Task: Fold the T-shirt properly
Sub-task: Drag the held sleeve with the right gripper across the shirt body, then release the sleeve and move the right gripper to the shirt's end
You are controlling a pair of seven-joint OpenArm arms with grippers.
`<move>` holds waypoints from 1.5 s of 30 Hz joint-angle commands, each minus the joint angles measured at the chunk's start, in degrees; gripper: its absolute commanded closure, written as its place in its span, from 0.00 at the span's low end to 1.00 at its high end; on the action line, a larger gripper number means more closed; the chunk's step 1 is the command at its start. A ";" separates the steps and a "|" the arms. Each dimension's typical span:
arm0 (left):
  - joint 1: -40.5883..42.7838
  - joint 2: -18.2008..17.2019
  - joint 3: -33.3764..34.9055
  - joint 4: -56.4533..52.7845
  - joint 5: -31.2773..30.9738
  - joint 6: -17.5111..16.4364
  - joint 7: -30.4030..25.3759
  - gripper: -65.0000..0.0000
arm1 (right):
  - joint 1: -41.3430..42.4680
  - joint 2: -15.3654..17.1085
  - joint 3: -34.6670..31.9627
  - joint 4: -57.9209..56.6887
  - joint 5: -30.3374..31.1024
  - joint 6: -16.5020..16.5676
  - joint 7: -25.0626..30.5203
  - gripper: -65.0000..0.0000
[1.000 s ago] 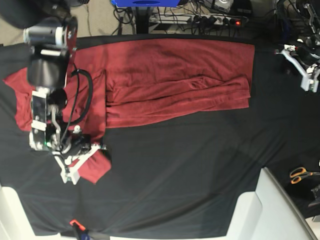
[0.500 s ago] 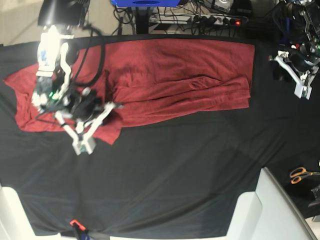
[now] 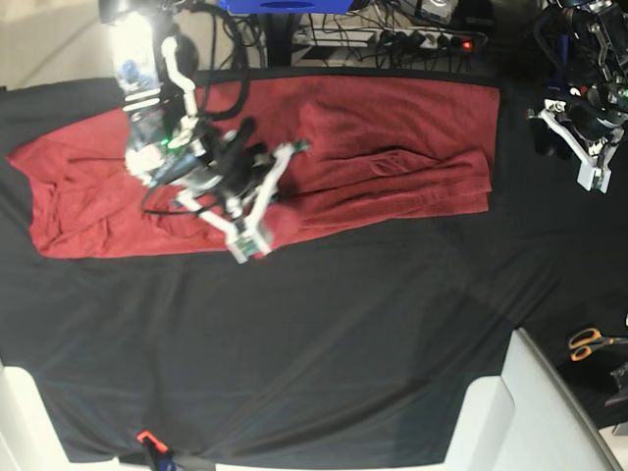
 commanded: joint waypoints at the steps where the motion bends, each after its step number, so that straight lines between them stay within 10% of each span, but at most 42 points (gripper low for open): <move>1: -0.09 -1.05 -0.32 0.83 -0.45 -0.19 -0.81 0.66 | 0.62 -0.22 -1.01 0.80 0.59 0.17 1.06 1.00; 45: 0.35 -1.05 -0.58 0.74 -0.45 -0.19 -0.81 0.66 | 6.33 -0.04 -23.07 -7.73 0.59 0.43 4.66 1.00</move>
